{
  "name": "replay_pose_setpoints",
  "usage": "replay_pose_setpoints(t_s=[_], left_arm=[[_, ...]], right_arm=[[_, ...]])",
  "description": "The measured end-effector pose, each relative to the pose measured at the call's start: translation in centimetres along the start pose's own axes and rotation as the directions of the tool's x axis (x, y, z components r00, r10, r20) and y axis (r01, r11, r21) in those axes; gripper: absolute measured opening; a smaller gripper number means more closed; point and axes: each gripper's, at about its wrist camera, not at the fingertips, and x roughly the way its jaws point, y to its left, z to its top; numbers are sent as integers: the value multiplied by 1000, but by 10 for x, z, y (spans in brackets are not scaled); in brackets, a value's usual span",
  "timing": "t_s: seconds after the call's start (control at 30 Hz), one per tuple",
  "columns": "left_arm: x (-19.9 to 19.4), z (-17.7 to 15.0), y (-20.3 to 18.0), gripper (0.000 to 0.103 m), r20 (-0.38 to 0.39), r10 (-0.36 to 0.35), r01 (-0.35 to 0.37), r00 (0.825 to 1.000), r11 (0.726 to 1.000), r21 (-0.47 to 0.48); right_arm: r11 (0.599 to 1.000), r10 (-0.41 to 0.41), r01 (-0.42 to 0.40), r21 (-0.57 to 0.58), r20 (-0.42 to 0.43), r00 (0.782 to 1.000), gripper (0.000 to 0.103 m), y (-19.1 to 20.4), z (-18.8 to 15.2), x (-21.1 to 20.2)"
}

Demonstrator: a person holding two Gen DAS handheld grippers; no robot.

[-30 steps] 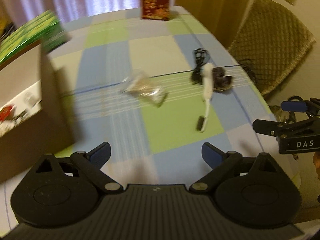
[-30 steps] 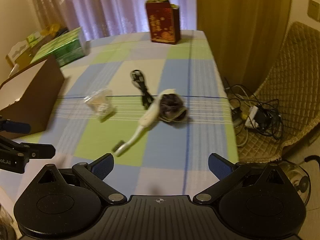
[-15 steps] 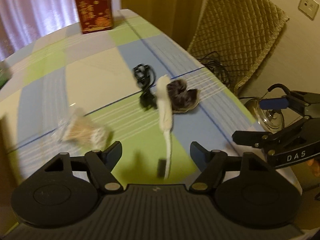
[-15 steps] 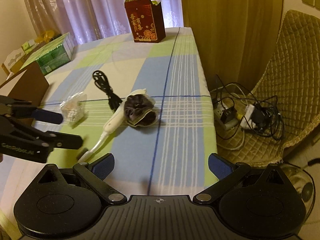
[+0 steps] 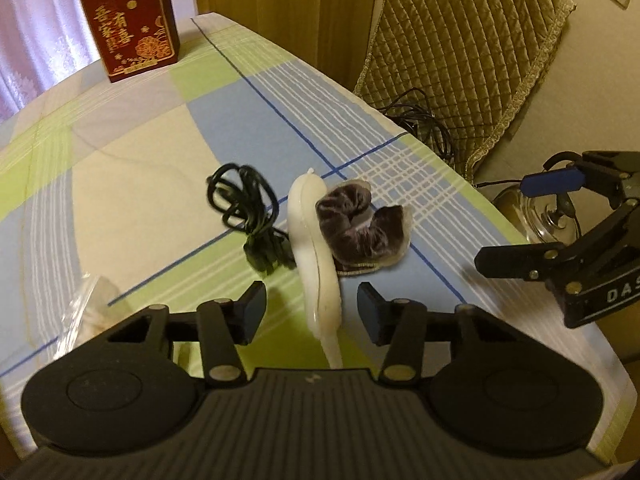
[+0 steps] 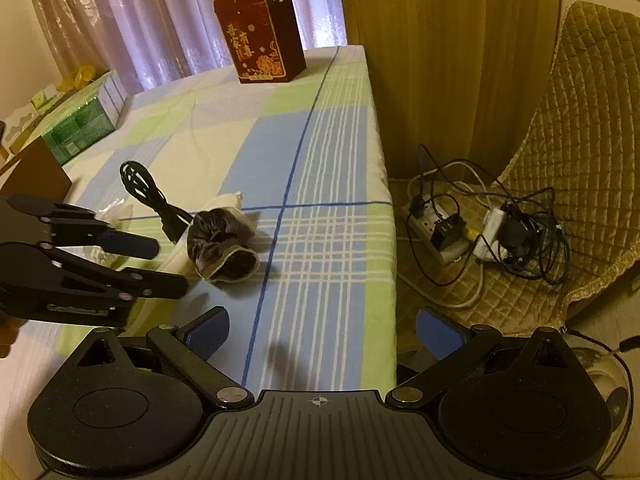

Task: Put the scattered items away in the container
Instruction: 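Close left tool on white hair dryer while right tool grasps brown scrunchie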

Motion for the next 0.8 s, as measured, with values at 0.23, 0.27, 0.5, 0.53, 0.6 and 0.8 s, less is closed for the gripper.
replay_pose_setpoints(t_s=[0.23,0.27,0.5,0.53,0.6,0.8], left_arm=[[3,0,-5,16,19,-27,26,999,999,36],[1,-2,-7,16,22,-26,25,999,999,40],[-24,-30,-3,16,2,16,-16,1000,1000,-21],[-29,-35,-1,16,-2,23,-23,1000,999,-36],[-39,-46,2,16,-5,36,-37,999,997,-67],[-67,-75,14,16,-23,90,-93,996,982,-165]], right_arm=[[999,39,-38,-26,9,999,103,3,6,4],[998,47,-46,-33,11,999,103,4,7,5],[990,102,-100,-94,19,995,103,15,15,10],[988,113,-111,-110,19,993,103,18,16,11],[982,132,-128,-138,17,991,103,23,16,13],[966,168,-161,-203,16,986,102,41,22,26]])
